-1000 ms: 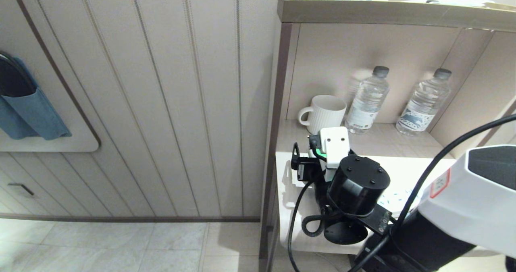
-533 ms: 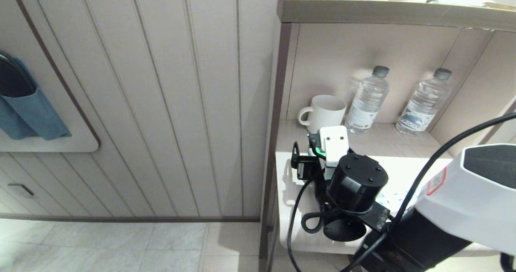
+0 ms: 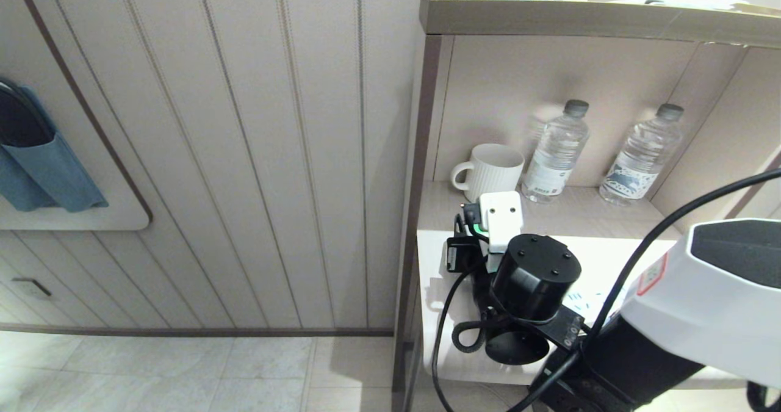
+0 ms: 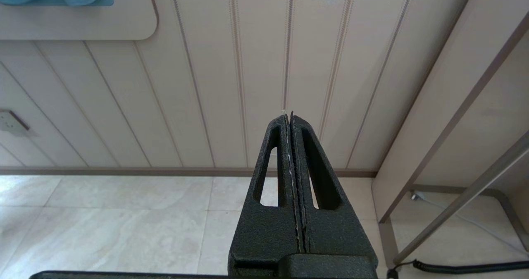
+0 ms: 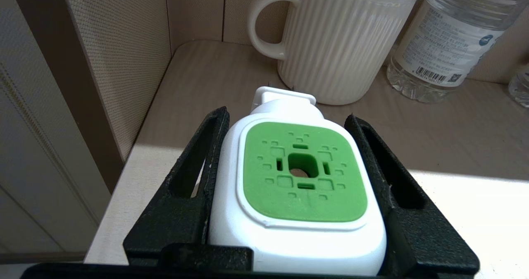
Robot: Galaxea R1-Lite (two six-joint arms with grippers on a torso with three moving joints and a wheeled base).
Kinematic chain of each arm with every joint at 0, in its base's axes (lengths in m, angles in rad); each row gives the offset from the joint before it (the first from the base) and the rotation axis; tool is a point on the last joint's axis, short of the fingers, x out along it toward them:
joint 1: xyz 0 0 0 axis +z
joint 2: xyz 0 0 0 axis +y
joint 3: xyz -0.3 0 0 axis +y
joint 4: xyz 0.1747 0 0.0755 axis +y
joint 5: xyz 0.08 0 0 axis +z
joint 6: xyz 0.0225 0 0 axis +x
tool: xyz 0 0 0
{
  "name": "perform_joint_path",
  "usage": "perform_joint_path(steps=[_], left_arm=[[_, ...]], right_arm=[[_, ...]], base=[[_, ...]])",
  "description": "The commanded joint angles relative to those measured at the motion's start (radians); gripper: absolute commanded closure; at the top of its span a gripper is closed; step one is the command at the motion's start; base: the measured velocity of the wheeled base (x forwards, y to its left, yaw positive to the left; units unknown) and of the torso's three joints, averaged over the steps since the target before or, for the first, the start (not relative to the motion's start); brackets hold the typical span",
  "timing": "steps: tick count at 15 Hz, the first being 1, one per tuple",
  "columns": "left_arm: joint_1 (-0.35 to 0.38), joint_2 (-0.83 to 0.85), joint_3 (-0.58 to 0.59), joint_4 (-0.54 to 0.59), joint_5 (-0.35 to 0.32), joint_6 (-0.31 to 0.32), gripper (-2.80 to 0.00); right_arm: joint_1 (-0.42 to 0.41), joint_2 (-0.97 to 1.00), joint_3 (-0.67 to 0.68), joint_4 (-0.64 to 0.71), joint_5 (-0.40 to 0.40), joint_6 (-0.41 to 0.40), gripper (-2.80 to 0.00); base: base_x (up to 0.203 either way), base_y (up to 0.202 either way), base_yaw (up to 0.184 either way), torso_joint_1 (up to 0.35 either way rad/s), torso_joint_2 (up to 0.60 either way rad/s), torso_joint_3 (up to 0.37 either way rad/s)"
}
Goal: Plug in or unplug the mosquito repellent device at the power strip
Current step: Pick up the mosquito repellent liquid
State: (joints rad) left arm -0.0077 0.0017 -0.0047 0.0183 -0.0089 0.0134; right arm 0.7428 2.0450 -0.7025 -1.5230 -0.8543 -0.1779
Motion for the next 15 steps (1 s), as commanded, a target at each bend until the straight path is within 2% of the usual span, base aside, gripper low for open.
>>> perform_joint_path(steps=[1, 5, 8, 15], left_arm=[[0.000, 0.001, 0.000, 0.000, 0.000, 0.000, 0.00], [0.000, 0.001, -0.001, 0.000, 0.000, 0.000, 0.00], [0.000, 0.001, 0.000, 0.000, 0.000, 0.000, 0.00], [0.000, 0.001, -0.001, 0.000, 0.000, 0.000, 0.00]], right_arm=[[-0.002, 0.012, 0.003, -0.047, -0.003, 0.000, 0.00], [-0.002, 0.006, -0.022, -0.047, -0.005, -0.005, 0.00], [0.003, -0.051, -0.051, -0.041, -0.005, -0.068, 0.00], [0.014, -0.242, -0.076, 0.150, -0.013, -0.081, 0.00]], base=[[0.000, 0.000, 0.000, 0.000, 0.00, 0.000], [0.000, 0.000, 0.000, 0.000, 0.00, 0.000], [0.000, 0.000, 0.000, 0.000, 0.00, 0.000], [0.000, 0.000, 0.000, 0.000, 0.00, 0.000]])
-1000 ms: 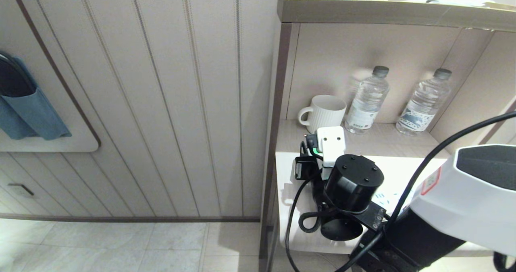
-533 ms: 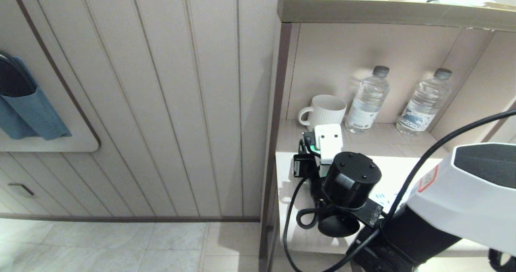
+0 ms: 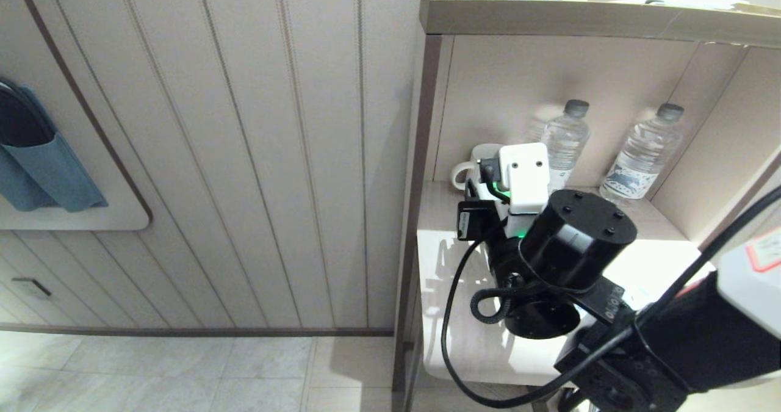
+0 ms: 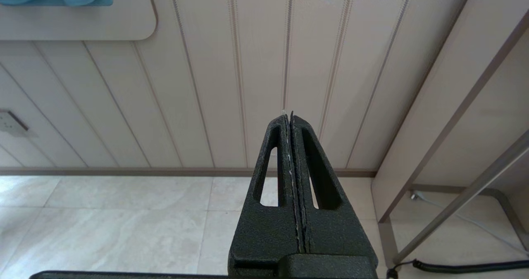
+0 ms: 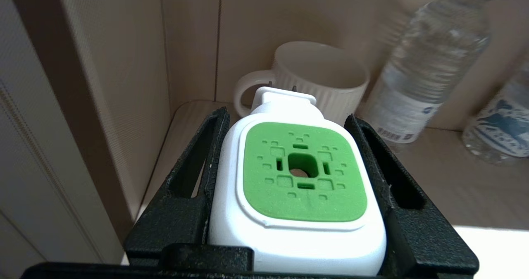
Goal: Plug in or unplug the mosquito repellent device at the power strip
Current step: Pick up the mosquito repellent liquid, then insert the plug into the socket
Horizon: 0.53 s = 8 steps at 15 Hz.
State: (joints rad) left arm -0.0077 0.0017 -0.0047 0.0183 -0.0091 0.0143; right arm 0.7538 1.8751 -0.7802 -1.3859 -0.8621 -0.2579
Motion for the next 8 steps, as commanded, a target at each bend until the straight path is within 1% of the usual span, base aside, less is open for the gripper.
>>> perform_joint_path(steps=[1, 2, 4, 6, 8], left_arm=[[0.000, 0.001, 0.000, 0.000, 0.000, 0.000, 0.00], [0.000, 0.001, 0.000, 0.000, 0.000, 0.000, 0.00], [0.000, 0.001, 0.000, 0.000, 0.000, 0.000, 0.00], [0.000, 0.001, 0.000, 0.000, 0.000, 0.000, 0.00], [0.000, 0.001, 0.000, 0.000, 0.000, 0.000, 0.00]], right_arm=[[0.005, -0.101, 0.007, 0.039, -0.007, -0.001, 0.00], [0.006, -0.141, 0.010, 0.081, -0.011, -0.001, 0.00], [0.006, -0.237, 0.002, 0.226, -0.016, 0.000, 0.00], [0.005, -0.328, -0.028, 0.371, -0.044, 0.000, 0.00], [0.012, -0.404, -0.040, 0.482, -0.063, 0.002, 0.00]], base=[[0.000, 0.000, 0.000, 0.000, 0.00, 0.000], [0.000, 0.000, 0.000, 0.000, 0.00, 0.000], [0.000, 0.000, 0.000, 0.000, 0.00, 0.000], [0.000, 0.000, 0.000, 0.000, 0.00, 0.000], [0.000, 0.000, 0.000, 0.000, 0.00, 0.000]])
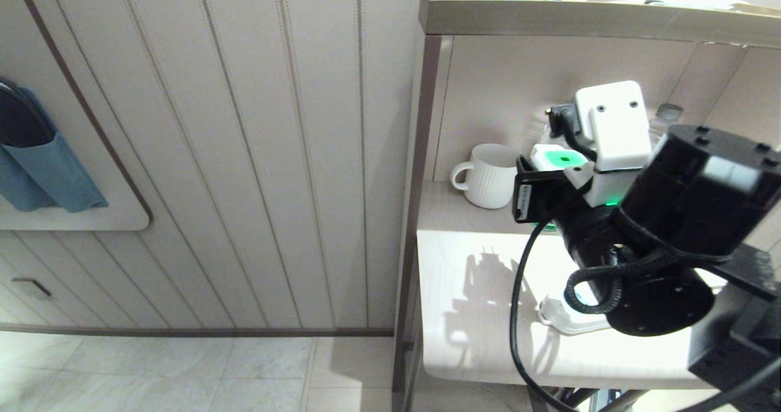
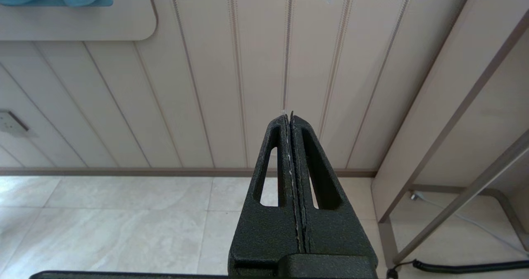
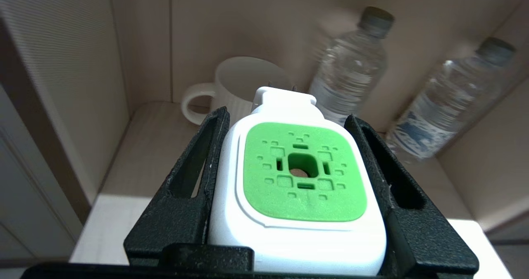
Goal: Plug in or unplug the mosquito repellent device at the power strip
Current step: Insert the plug into the socket
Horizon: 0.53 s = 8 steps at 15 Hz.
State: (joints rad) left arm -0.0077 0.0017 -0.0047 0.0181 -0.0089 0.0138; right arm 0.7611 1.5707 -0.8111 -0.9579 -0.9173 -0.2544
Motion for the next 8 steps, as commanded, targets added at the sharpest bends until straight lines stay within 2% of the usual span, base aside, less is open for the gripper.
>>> perform_joint_path(steps=[1, 5, 8], left_arm=[[0.000, 0.001, -0.001, 0.000, 0.000, 0.000, 0.00], [0.000, 0.001, 0.000, 0.000, 0.000, 0.000, 0.00], [0.000, 0.001, 0.000, 0.000, 0.000, 0.000, 0.00]], right_arm=[[0.011, -0.148, -0.019, 0.165, -0.011, 0.004, 0.00], [0.032, -0.281, -0.163, 0.648, -0.014, 0.077, 0.00], [0.042, -0.323, -0.348, 1.009, 0.024, 0.195, 0.00]], base=[[0.000, 0.000, 0.000, 0.000, 0.00, 0.000], [0.000, 0.000, 0.000, 0.000, 0.00, 0.000], [0.000, 0.000, 0.000, 0.000, 0.00, 0.000]])
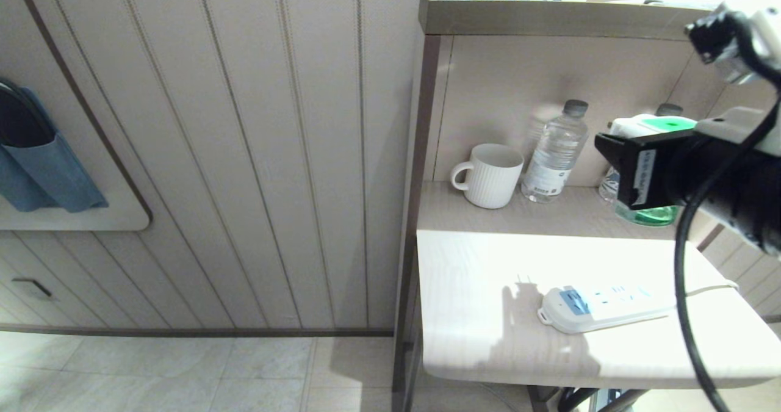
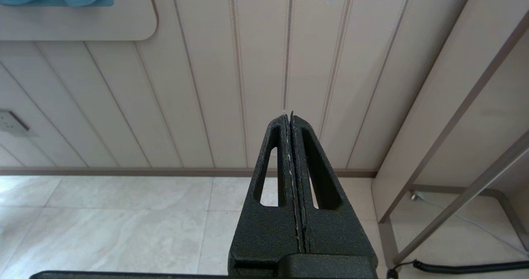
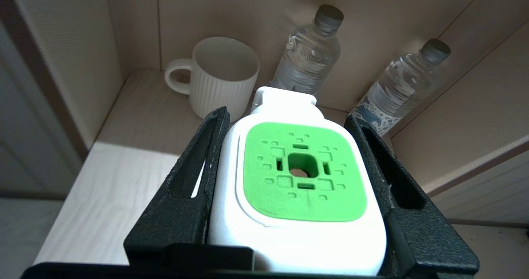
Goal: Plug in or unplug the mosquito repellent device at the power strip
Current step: Insert the plug into the socket
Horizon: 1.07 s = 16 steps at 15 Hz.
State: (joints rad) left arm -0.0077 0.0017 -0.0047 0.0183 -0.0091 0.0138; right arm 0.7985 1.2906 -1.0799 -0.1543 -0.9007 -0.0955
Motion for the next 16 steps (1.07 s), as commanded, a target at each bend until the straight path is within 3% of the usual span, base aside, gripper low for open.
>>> perform_joint_path(steps=[1, 3, 5, 7, 8, 10, 16], left_arm=[[0.000, 0.001, 0.000, 0.000, 0.000, 0.000, 0.00], [0.000, 0.001, 0.000, 0.000, 0.000, 0.000, 0.00], [0.000, 0.001, 0.000, 0.000, 0.000, 0.000, 0.00], [0.000, 0.001, 0.000, 0.000, 0.000, 0.000, 0.00], [0.000, 0.001, 0.000, 0.000, 0.000, 0.000, 0.00], [0.000, 0.001, 0.000, 0.000, 0.000, 0.000, 0.00], [0.000, 0.001, 0.000, 0.000, 0.000, 0.000, 0.00]], right_arm=[[0.005, -0.047, -0.138, 0.328, 0.031, 0.086, 0.00], [0.000, -0.040, -0.281, 0.603, 0.098, 0.212, 0.00], [-0.014, -0.009, -0.446, 0.924, 0.212, 0.339, 0.00], [-0.075, 0.049, -0.596, 1.176, 0.414, 0.457, 0.00], [-0.143, 0.085, -0.636, 1.254, 0.507, 0.503, 0.00], [-0.231, 0.141, -0.667, 1.337, 0.606, 0.548, 0.00], [-0.314, 0.167, -0.686, 1.371, 0.765, 0.589, 0.00]], base=[[0.000, 0.000, 0.000, 0.000, 0.00, 0.000], [0.000, 0.000, 0.000, 0.000, 0.00, 0.000], [0.000, 0.000, 0.000, 0.000, 0.00, 0.000], [0.000, 0.000, 0.000, 0.000, 0.00, 0.000], [0.000, 0.000, 0.000, 0.000, 0.00, 0.000], [0.000, 0.000, 0.000, 0.000, 0.00, 0.000], [0.000, 0.000, 0.000, 0.000, 0.00, 0.000]])
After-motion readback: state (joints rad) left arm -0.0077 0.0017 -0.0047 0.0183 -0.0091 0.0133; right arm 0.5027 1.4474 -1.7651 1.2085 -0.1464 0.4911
